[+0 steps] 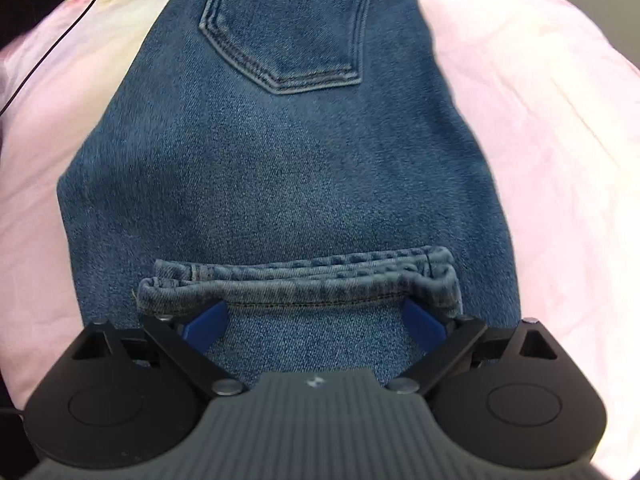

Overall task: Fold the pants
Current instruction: 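Lift the waistband with the left gripper and fold it over the legs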

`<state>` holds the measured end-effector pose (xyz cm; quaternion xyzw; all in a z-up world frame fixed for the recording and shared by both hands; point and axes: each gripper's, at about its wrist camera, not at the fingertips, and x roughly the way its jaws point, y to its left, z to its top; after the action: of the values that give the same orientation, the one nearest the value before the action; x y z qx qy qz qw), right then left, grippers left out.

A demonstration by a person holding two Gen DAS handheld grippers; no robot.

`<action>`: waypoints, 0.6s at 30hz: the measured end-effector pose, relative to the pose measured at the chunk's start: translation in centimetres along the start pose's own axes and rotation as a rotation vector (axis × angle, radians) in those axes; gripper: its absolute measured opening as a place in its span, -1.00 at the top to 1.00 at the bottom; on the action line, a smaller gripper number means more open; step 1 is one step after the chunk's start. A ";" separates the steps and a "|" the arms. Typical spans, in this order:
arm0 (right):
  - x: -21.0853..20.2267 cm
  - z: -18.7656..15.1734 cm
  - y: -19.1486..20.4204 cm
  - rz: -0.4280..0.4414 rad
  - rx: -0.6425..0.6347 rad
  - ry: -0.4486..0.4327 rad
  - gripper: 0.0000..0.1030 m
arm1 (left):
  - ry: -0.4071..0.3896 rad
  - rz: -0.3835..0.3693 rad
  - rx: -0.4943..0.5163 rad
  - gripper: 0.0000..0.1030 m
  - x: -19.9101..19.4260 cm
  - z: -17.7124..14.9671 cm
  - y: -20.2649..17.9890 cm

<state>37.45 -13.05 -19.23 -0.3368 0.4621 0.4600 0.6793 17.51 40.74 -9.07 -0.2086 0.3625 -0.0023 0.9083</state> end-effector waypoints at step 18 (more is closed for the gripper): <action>-16.0 -16.7 -0.8 -0.178 0.479 -0.155 -0.46 | -0.168 -0.142 0.694 0.00 -9.8 -6.6 -29.7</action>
<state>30.50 -33.12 -10.01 -0.1696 0.4730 0.3006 0.8107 10.28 12.64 4.44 0.0882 0.2488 -0.1711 0.9492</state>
